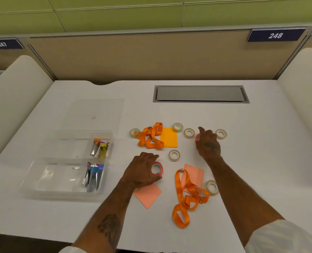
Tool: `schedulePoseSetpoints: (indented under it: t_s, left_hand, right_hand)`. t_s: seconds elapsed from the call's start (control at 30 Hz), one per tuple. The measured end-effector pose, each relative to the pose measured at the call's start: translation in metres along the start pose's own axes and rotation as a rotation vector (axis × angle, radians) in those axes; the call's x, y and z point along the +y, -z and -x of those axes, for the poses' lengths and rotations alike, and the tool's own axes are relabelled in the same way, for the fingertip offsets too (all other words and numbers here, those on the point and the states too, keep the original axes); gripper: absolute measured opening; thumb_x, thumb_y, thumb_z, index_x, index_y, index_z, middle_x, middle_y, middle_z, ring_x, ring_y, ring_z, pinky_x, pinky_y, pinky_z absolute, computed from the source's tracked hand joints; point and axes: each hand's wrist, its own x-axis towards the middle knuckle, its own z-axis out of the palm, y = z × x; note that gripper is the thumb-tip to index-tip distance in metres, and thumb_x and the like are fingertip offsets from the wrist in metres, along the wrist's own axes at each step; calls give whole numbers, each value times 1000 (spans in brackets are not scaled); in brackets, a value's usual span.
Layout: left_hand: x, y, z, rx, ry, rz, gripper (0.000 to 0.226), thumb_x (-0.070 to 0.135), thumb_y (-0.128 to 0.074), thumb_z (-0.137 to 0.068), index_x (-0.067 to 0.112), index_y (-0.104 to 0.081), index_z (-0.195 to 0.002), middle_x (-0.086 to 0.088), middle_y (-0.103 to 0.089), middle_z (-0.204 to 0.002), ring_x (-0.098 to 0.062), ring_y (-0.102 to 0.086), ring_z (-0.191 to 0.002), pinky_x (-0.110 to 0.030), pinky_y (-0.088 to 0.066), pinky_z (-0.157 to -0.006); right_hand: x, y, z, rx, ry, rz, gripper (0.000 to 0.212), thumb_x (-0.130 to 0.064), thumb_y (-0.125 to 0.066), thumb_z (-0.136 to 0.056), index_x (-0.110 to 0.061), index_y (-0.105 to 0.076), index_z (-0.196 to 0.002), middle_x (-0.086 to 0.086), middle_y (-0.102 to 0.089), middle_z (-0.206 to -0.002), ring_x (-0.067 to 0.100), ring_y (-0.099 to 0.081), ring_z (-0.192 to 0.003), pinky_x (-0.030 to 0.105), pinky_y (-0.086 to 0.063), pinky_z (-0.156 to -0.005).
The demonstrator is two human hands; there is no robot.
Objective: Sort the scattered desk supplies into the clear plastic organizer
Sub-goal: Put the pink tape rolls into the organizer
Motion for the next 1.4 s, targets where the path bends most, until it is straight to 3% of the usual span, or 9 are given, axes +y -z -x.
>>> schedulePoseSetpoints:
  t_s: [0.17,0.3,0.43,0.57,0.7,0.83,1.0,1.13,1.4]
  left_hand:
    - [5,3,-1,-42,-72,-44,79,58,-64,-80,29,-32,-147,3,-37,-152,-18,-30,-140,-38,-25,-116]
    - [7,7,-3,-53,-107,-90,74,44,-66,-80,27,-37,-146,1,-42,-148,-19,-31,-138,-40,-24,-117]
    - [10,10,-4,-3,-133,-77,71,46,-65,-80,26,-40,-143,1,-45,-145,-20,-38,-132,-38,-30,-111]
    - [9,20,3,76,-99,56,70,52,-66,-80,28,-41,-140,0,-45,-145,-21,-50,-125,-36,-44,-101]
    - [-3,37,16,199,-108,81,62,55,-62,-82,31,-44,-136,1,-47,-137,-22,-58,-110,-35,-53,-84]
    - [-26,54,33,268,-111,65,57,54,-60,-83,29,-46,-133,-1,-51,-129,-21,-57,-105,-33,-52,-80]
    - [-62,73,58,343,-85,84,56,48,-64,-81,23,-51,-130,-2,-52,-124,-22,-54,-108,-38,-52,-80]
    - [-98,85,84,421,-84,88,54,44,-66,-80,22,-56,-128,-1,-54,-123,-21,-56,-109,-35,-52,-79]
    - [-201,102,140,402,-76,107,53,45,-63,-84,25,-53,-131,2,-53,-122,-18,-54,-110,-35,-51,-83]
  right_hand:
    - [5,6,1,108,-67,-173,64,-33,-63,-88,-13,-36,-143,18,-45,-138,37,-43,-125,47,-45,-97]
    - [6,13,6,200,-41,-168,63,-41,-63,-87,-12,-41,-138,15,-57,-126,35,-49,-115,46,-48,-89]
    - [2,20,16,268,-40,-203,55,-49,-54,-90,-16,-44,-133,14,-60,-120,33,-55,-109,43,-51,-83]
    - [-14,25,26,194,-50,-316,53,-55,-45,-92,-21,-41,-133,13,-56,-124,34,-59,-107,43,-49,-84]
    - [-43,26,38,124,35,-362,49,-50,-51,-92,-20,-48,-130,11,-53,-122,33,-57,-104,38,-46,-82]
    - [-81,25,56,131,98,-389,41,-42,-57,-91,-22,-52,-125,11,-53,-118,31,-59,-100,36,-47,-82]
    - [-130,23,82,117,154,-422,40,-41,-53,-94,-24,-52,-131,12,-53,-124,31,-57,-109,37,-47,-88]
    - [-174,15,102,162,173,-390,38,-44,-50,-95,-28,-55,-129,10,-57,-123,24,-59,-107,25,-43,-81]
    - [-272,-21,138,141,261,-374,52,-36,-66,-86,-15,-51,-132,9,-57,-125,26,-52,-117,35,-44,-93]
